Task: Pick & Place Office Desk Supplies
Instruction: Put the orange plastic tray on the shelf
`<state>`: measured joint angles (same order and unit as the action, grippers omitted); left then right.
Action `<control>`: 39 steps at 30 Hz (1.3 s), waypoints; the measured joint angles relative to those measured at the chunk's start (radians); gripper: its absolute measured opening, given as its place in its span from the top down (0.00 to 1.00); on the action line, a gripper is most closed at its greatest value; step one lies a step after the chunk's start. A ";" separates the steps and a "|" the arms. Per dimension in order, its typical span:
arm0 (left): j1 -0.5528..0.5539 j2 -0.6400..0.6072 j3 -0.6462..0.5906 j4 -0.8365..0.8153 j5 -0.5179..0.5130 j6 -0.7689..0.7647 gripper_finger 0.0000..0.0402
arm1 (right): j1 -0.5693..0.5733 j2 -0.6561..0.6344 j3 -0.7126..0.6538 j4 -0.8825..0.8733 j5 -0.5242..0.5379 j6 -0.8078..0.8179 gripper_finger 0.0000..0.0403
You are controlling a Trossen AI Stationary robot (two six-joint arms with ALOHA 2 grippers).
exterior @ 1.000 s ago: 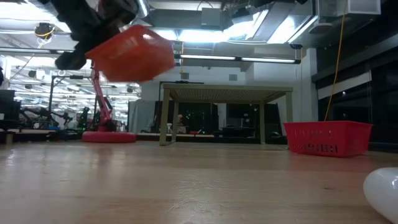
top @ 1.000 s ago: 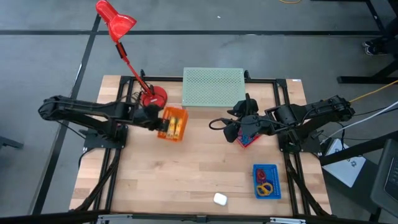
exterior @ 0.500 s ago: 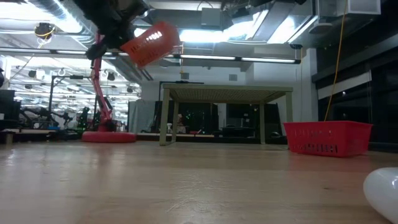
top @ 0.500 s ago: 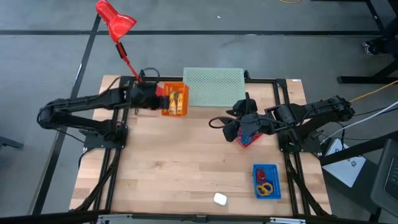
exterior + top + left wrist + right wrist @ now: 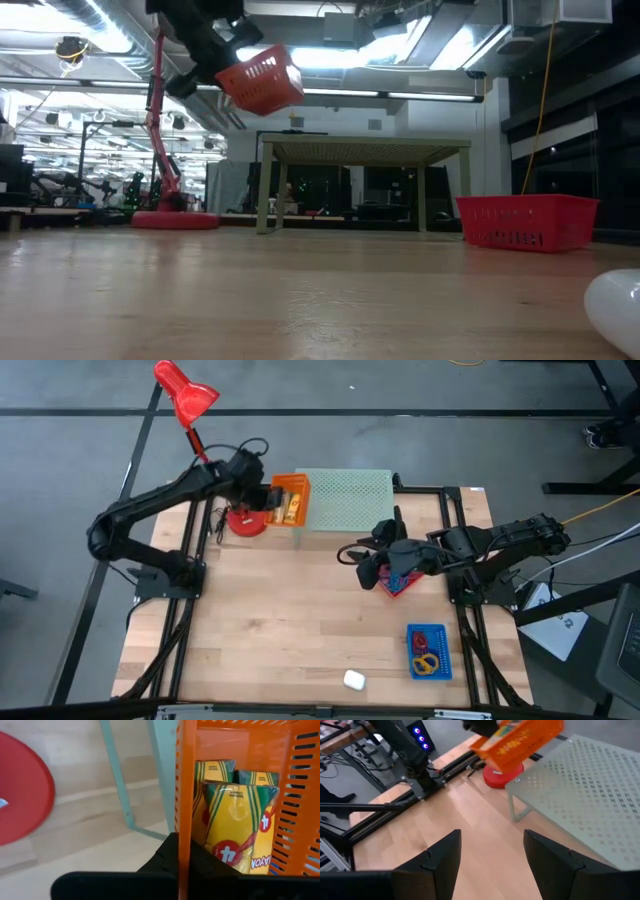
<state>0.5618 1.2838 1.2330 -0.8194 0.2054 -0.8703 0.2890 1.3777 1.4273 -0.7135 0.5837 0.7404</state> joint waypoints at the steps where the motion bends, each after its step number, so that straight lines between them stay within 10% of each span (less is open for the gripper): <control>1: 0.010 0.016 0.027 -0.020 0.000 0.010 0.99 | 0.000 0.000 0.000 0.011 0.000 -0.014 0.46; 39: 0.025 0.406 0.345 -0.134 -0.075 0.060 0.99 | 0.000 0.000 0.000 0.095 -0.050 -0.150 0.46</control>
<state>0.5866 1.6893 1.5784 -0.9539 0.1299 -0.8100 0.2887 1.3777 1.4273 -0.6189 0.5335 0.5901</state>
